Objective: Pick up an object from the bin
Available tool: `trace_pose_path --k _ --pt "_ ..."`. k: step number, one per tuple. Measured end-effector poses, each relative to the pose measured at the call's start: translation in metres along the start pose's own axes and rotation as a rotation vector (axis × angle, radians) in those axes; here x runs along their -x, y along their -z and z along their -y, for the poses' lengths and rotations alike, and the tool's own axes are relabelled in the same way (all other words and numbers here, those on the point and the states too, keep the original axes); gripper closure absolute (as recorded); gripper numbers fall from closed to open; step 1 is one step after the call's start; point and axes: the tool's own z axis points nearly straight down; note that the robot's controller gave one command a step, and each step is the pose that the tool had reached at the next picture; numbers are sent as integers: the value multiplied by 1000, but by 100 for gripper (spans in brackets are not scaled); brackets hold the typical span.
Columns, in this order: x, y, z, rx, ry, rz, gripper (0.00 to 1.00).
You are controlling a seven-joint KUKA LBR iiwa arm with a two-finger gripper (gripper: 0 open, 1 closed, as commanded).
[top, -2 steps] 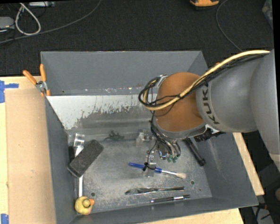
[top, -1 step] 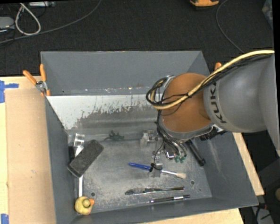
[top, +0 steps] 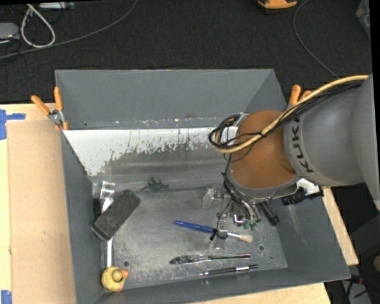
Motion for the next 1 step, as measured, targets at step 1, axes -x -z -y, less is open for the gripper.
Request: trace_pose_path --k 1 --pt "3 -32 18 5 -1 12 0"
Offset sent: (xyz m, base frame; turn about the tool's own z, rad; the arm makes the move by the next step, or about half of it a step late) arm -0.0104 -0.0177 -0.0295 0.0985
